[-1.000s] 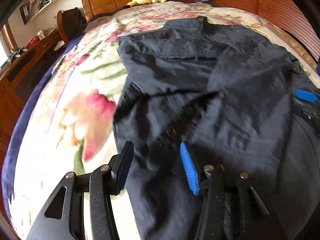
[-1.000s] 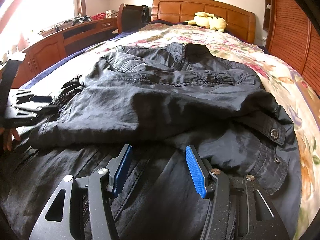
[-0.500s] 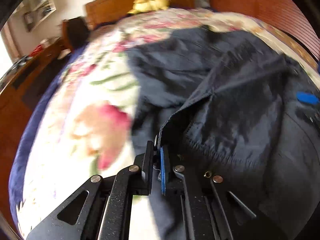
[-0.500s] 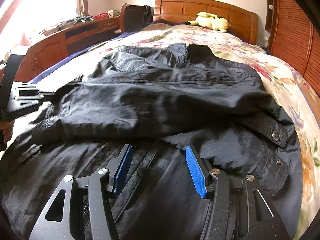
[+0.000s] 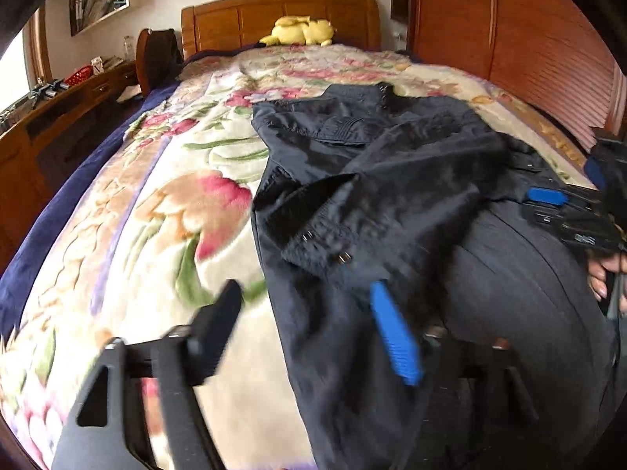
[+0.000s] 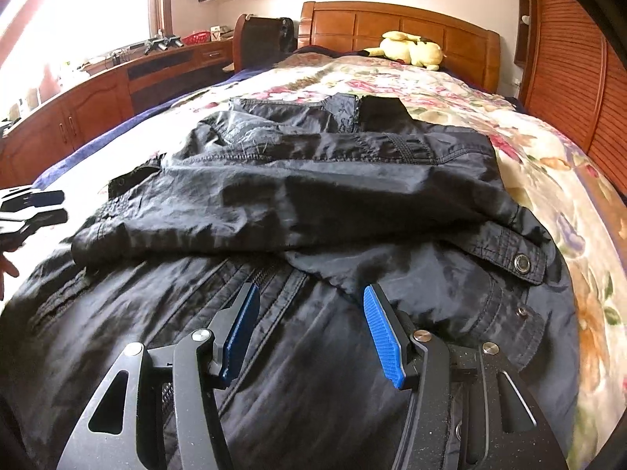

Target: Fold large clothes

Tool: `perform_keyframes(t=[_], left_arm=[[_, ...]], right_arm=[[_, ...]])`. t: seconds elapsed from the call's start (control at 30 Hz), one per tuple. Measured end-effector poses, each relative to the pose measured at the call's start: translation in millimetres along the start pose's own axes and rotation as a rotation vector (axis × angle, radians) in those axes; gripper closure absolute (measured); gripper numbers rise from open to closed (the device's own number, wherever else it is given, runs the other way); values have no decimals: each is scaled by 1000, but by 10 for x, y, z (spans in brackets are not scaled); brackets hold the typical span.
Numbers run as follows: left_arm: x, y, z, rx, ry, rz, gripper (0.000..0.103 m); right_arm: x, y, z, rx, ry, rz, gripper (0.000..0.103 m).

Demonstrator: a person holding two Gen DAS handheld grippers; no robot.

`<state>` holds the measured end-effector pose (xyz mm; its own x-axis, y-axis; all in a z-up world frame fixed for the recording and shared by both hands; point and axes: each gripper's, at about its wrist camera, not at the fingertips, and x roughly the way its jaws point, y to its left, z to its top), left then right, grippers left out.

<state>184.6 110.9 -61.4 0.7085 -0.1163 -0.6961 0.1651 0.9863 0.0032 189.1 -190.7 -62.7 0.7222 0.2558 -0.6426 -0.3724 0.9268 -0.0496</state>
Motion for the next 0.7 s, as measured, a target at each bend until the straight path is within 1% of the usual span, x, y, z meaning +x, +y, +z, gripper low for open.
perform_keyframes(t=[0.07, 0.13, 0.23, 0.3, 0.37, 0.47, 0.6, 0.7], left_arm=[[-107, -21, -118, -14, -2, -14, 26], [-190, -35, -206, -30, -9, -3, 25], [-295, 7, -320, -65, -12, 35, 25], [-390, 34, -425, -91, -17, 39, 25], [-435, 54, -486, -96, -18, 41, 25], [-500, 38, -586, -94, -20, 61, 25], [-579, 27, -660, -97, -26, 61, 25], [-650, 15, -689, -94, -36, 63, 25]], right_arm=[[2, -5, -15, -2, 16, -2, 46], [7, -8, -23, -5, 32, -2, 46], [59, -13, -56, -13, 74, -8, 41], [89, -28, -55, -4, 88, -4, 39], [115, -61, -40, 13, 100, -3, 32], [176, -149, -36, 54, 126, 21, 26], [232, -214, -9, 81, 137, 38, 22], [246, -169, 2, 55, 138, 4, 22]])
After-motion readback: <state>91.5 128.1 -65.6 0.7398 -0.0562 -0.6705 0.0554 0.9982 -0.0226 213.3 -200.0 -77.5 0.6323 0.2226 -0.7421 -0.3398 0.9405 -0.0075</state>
